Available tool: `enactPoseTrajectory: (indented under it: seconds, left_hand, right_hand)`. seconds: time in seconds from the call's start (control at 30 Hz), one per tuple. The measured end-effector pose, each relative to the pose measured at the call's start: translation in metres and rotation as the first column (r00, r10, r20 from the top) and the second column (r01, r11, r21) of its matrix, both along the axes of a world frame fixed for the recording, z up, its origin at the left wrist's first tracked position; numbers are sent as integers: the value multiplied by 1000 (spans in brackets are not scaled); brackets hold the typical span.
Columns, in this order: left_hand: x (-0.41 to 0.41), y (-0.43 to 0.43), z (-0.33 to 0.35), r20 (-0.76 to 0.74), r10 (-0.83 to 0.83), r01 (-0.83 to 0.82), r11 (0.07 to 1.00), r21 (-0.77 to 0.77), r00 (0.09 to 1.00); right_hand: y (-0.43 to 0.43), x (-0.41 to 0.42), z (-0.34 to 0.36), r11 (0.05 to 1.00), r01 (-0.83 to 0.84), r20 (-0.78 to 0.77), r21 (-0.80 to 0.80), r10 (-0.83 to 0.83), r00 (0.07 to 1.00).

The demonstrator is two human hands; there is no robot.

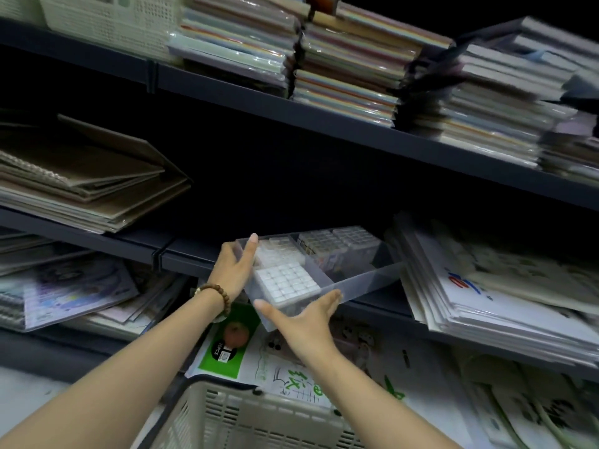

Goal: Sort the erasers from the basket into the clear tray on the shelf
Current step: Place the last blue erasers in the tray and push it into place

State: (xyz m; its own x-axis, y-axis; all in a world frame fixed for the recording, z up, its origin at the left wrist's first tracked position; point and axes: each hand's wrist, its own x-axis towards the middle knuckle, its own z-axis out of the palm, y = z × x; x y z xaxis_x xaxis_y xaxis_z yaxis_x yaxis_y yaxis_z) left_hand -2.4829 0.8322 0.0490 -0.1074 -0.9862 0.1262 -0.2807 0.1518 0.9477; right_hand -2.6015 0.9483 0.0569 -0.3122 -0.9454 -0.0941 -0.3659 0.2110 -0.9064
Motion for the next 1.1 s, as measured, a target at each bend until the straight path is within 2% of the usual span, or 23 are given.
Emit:
enactPoseTrajectory:
  seconds: [0.2, 0.27, 0.4, 0.47, 0.57, 0.77, 0.9, 1.0, 1.1]
  left_hand:
    - [22, 26, 15, 277, -30, 34, 999, -11, 960]
    - [18, 34, 16, 316, -59, 73, 997, -31, 947]
    - [-10, 62, 17, 215, -163, 165, 986, 10, 963]
    - [-29, 77, 15, 191, -210, 211, 977, 13, 959]
    - [-54, 91, 13, 53, -309, 306, 951, 52, 950]
    - [-58, 93, 9, 25, -414, 413, 910, 25, 910]
    - [-35, 76, 12, 72, -326, 330, 942, -62, 943]
    - [-20, 60, 16, 89, -204, 214, 969, -125, 975]
    - [-7, 45, 18, 81, -135, 144, 983, -118, 988]
  right_hand:
    - [8, -51, -4, 989, -70, -25, -129, 67, 997]
    - [16, -73, -5, 980, -105, -8, -167, 106, 994]
    - [33, -102, -6, 984, -25, 95, -175, 42, 995]
    - [39, -103, -9, 980, 111, 145, -162, -88, 986]
    - [40, -87, -11, 933, 301, 233, -199, -253, 939]
    - [10, -52, 2, 893, 412, 341, -180, -336, 878]
    - [8, -49, -3, 903, 385, 288, -193, -323, 902]
    - [8, -61, -3, 939, 304, 253, -164, -258, 933]
    - [6, -82, 4, 975, 186, 212, -125, -157, 965]
